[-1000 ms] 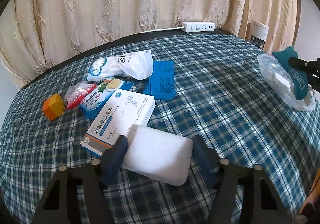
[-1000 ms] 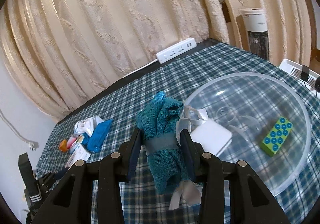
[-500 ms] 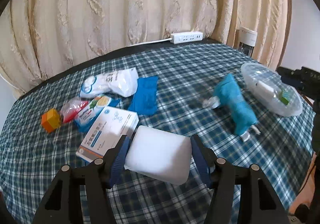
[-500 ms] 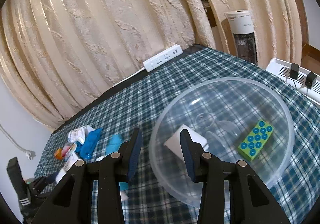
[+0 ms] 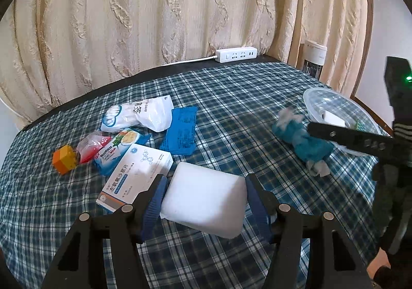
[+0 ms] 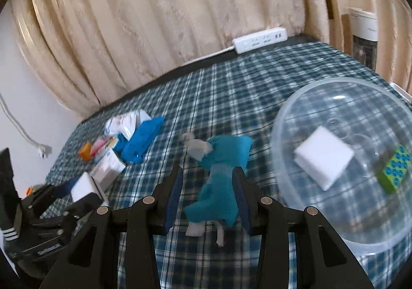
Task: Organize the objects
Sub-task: 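Carry the teal cloth and the sponge into the clear bowl and release both, then move both open tools back toward the remaining items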
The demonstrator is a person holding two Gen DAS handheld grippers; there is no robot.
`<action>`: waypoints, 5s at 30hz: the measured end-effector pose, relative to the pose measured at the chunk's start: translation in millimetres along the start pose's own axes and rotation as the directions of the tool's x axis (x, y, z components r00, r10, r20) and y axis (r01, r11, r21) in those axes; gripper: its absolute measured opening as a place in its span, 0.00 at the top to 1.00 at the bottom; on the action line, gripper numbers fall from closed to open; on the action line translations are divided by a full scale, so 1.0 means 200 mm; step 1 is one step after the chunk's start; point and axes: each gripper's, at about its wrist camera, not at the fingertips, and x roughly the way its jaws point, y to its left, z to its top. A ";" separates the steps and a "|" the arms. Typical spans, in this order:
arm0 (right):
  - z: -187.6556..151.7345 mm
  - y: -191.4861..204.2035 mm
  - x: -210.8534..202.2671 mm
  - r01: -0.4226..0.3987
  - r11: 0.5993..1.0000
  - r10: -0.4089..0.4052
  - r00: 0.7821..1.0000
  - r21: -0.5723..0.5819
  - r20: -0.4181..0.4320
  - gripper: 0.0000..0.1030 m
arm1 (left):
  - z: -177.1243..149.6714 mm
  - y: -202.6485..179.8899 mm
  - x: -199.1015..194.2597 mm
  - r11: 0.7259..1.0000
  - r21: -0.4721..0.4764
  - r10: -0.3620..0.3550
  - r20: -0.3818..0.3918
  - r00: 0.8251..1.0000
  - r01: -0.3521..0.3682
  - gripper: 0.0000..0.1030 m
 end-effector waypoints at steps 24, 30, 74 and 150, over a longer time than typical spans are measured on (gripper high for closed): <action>-0.01 0.02 0.16 0.026 0.999 -0.028 0.998 -0.038 -0.057 0.63 | 0.03 -0.01 0.03 1.000 0.002 -0.018 -0.005 1.000 0.018 0.37; 0.04 -0.01 -0.01 0.009 1.000 -0.008 0.999 -0.012 0.036 0.63 | 0.08 -0.09 0.02 0.999 0.036 -0.035 0.009 0.999 0.035 0.37; 0.12 -0.84 -0.45 0.247 0.926 -0.307 0.933 0.286 0.189 0.53 | 0.36 -0.92 0.24 0.897 0.298 -0.324 -0.061 0.944 0.327 0.36; 0.06 -0.02 -0.09 0.028 0.997 -0.031 0.998 0.072 0.052 0.37 | 0.11 0.40 0.19 0.994 -0.098 0.049 -0.070 0.996 -0.056 0.00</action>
